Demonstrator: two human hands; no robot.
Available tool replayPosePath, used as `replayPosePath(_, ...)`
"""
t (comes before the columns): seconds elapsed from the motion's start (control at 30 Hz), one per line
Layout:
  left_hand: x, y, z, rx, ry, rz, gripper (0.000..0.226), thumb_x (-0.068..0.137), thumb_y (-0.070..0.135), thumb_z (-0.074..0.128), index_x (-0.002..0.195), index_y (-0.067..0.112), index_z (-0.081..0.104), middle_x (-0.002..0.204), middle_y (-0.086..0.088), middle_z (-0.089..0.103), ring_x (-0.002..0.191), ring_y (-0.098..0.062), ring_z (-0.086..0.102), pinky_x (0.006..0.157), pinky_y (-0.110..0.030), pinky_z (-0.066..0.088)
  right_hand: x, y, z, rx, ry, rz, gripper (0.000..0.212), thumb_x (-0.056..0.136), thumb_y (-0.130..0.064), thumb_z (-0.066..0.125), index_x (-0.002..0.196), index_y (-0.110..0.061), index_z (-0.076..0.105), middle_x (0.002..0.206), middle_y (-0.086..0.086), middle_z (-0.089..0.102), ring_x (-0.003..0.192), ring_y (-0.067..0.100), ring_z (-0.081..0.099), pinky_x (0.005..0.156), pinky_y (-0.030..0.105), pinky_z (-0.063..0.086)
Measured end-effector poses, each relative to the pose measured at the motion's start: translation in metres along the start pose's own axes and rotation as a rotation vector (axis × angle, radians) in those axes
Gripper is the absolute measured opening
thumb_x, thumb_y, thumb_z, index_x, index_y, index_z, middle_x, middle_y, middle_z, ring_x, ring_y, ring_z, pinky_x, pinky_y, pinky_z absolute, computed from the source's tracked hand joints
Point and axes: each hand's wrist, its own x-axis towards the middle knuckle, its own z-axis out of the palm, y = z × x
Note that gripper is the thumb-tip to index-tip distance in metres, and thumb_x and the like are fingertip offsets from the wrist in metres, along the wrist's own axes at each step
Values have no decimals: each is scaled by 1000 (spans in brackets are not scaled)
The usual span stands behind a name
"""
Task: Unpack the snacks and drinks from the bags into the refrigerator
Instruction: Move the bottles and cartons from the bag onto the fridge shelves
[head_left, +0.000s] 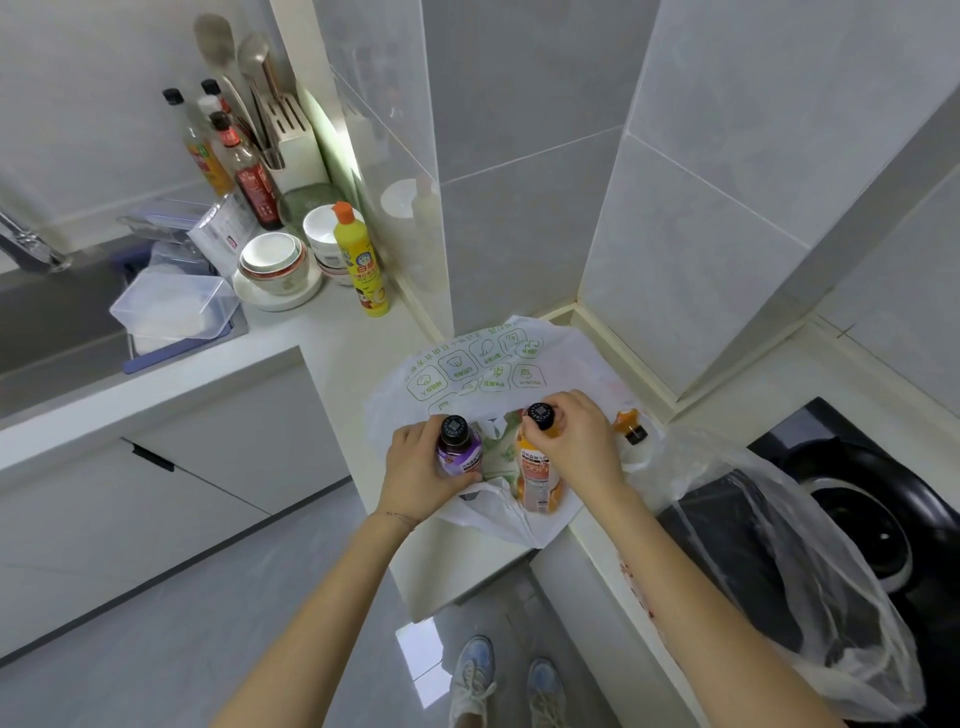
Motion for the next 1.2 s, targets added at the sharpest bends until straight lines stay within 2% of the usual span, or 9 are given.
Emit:
replayPosePath(0.17, -3, -2, 3, -9, 8, 48, 63, 63, 37, 84, 115, 23, 53, 113, 10, 54, 107, -16, 38, 91, -28, 37, -8, 1, 0, 44, 61, 6, 19, 80, -23, 75, 90, -10, 65, 85, -2, 57, 78, 15, 55, 69, 30, 50)
replayPosePath(0.3, -5, 0, 2, -49, 2, 82, 60, 65, 29, 84, 115, 19, 53, 113, 8, 53, 106, -16, 40, 91, -26, 34, -18, 1, 7, 119, 55, 65, 29, 84, -24, 73, 107, -10, 62, 100, -4, 52, 97, 14, 52, 85, 26, 47)
replayPosePath(0.43, -6, -2, 1, -42, -1, 92, 69, 63, 34, 86, 122, 19, 53, 117, 9, 54, 106, -9, 39, 94, -25, 34, -29, 12, 15, 258, -93, 161, 55, 78, -26, 78, 126, -22, 51, 120, -8, 46, 116, 9, 47, 98, 23, 43)
replayPosePath(0.57, -5, 4, 3, -55, 27, 85, 69, 59, 34, 88, 118, 19, 56, 110, 8, 60, 99, -8, 50, 89, -25, 42, -37, 25, 26, 494, -218, 262, 86, 69, -11, 85, 139, -27, 36, 130, -21, 47, 120, -11, 45, 104, 17, 40)
replayPosePath(0.67, -10, 14, 3, -62, 73, 30, 62, 55, 34, 87, 108, 24, 57, 98, 11, 60, 90, -10, 55, 81, -31, 49, -36, 35, 33, 507, -228, 290, 90, 69, -6, 84, 142, -20, 33, 130, -14, 49, 120, -3, 48, 107, 31, 43)
replayPosePath(0.83, -24, 44, 2, 7, 162, -7, 60, 52, 35, 87, 103, 29, 55, 92, 16, 54, 89, -14, 54, 80, -30, 42, -29, 34, 15, 453, -245, 135, 72, 68, -14, 86, 126, -29, 45, 119, -18, 56, 111, -2, 55, 101, 36, 48)
replayPosePath(0.9, -35, 64, -5, -153, 245, -65, 61, 54, 23, 88, 105, 33, 55, 97, 17, 59, 92, -10, 57, 81, -23, 46, -21, 26, -2, 446, -263, 35, 66, 65, -25, 88, 119, -31, 49, 115, -16, 60, 107, 3, 59, 95, 40, 52)
replayPosePath(1.0, -54, 99, -24, -454, 373, -139, 64, 63, 8, 87, 111, 32, 54, 105, 15, 63, 95, 2, 60, 81, -11, 48, -7, 1, -29, 498, -301, -92, 70, 63, -40, 86, 122, -35, 49, 121, -13, 58, 114, 7, 56, 95, 43, 51)
replayPosePath(1.2, -120, 134, -81, -555, 601, -187, 71, 67, 13, 87, 119, 27, 40, 116, 6, 58, 105, -1, 59, 87, -18, 51, -12, -76, -60, 657, -383, -286, 69, 63, -41, 84, 123, -36, 50, 122, -3, 57, 111, 14, 59, 92, 46, 53)
